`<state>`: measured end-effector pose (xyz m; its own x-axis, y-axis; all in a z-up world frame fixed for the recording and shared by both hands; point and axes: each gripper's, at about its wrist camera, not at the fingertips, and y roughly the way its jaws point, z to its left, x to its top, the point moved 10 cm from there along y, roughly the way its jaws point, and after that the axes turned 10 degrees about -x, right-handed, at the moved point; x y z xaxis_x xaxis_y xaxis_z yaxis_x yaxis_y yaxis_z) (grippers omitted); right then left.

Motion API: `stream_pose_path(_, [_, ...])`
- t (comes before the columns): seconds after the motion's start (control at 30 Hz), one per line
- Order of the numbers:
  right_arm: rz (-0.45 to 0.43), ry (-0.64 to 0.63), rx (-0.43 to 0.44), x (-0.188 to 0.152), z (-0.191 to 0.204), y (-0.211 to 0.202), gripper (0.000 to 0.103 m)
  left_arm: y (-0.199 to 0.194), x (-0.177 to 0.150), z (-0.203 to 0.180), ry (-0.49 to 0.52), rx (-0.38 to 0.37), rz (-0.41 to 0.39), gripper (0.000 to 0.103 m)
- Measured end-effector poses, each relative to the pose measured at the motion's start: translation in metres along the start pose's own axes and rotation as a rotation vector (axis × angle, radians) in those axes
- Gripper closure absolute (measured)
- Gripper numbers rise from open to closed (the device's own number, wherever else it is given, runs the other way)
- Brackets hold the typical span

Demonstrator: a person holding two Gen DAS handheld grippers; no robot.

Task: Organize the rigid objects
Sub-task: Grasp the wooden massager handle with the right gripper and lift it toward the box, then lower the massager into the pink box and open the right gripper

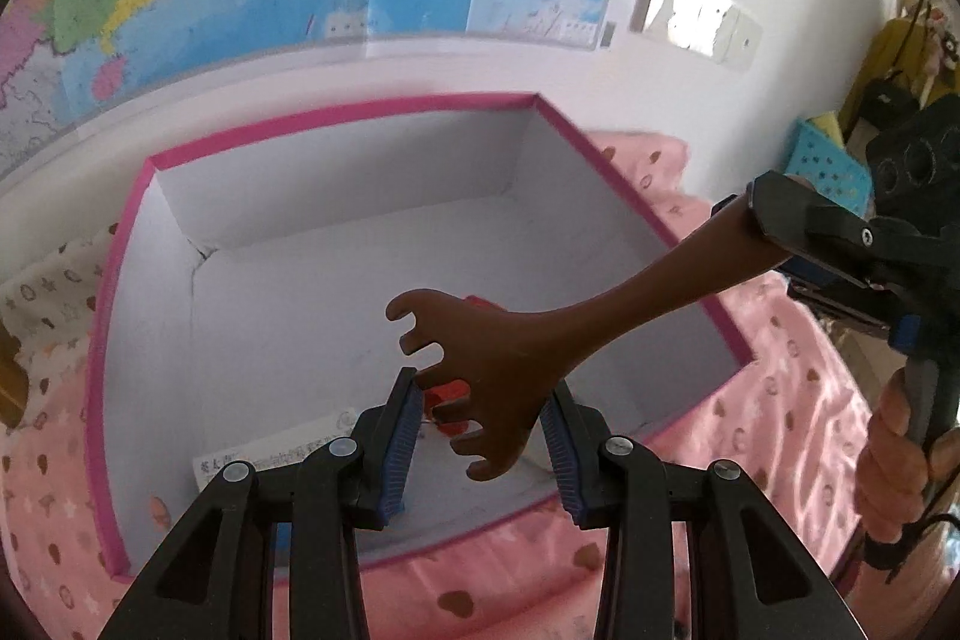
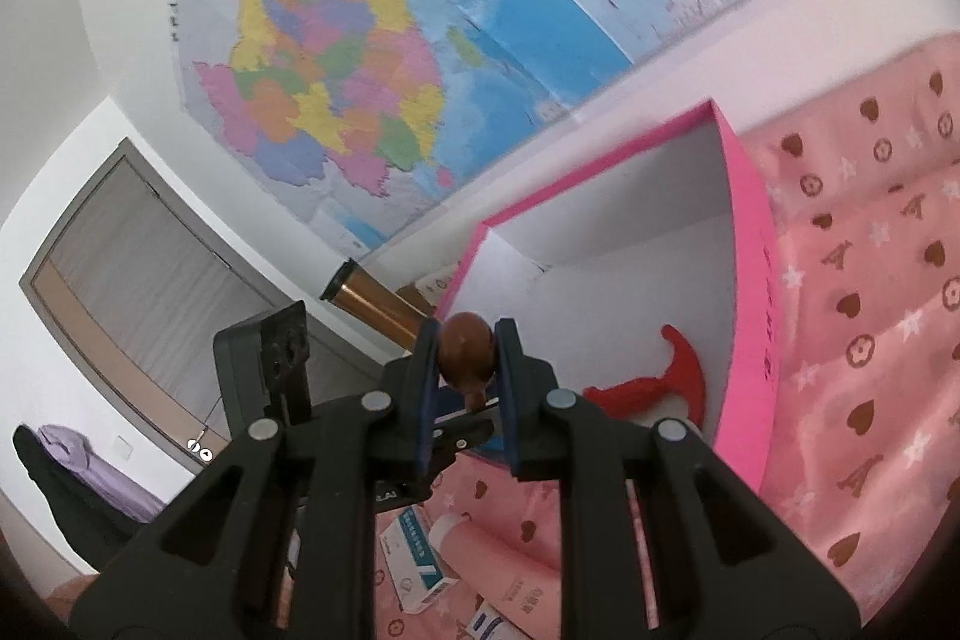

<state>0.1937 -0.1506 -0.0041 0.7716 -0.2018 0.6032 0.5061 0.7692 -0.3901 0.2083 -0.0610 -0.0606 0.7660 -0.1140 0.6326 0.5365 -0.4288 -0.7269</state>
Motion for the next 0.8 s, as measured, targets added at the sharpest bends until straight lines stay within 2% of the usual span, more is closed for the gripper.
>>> stream_pose_path(0.07, [0.006,-0.014,-0.065,0.000,-0.011,0.006,0.081,0.005,-0.004,0.003,0.010,0.039,0.006,0.064])
stream_pose_path(0.13, [-0.001,-0.055,-0.205,0.000,-0.027,0.010,0.071,0.007,-0.007,0.004,0.020,0.057,0.012,0.064])
stream_pose_path(0.17, [-0.009,-0.072,-0.270,0.000,-0.034,0.009,0.059,0.006,-0.009,0.004,0.024,0.057,0.012,0.064])
stream_pose_path(0.23, [-0.032,-0.095,-0.339,0.000,-0.041,0.005,0.055,0.001,-0.009,0.004,0.032,0.061,-0.004,0.064])
stream_pose_path(0.33, [-0.060,-0.102,-0.366,-0.001,-0.045,-0.003,0.055,-0.010,-0.009,0.000,0.048,0.042,-0.023,0.064])
stream_pose_path(0.6, [-0.079,-0.131,-0.365,-0.015,-0.036,-0.021,0.055,-0.038,-0.016,-0.015,0.085,-0.004,-0.088,0.062])
stream_pose_path(0.8, [-0.081,-0.163,-0.350,-0.031,-0.026,-0.033,0.055,-0.061,-0.028,-0.025,0.108,-0.030,-0.132,0.056])
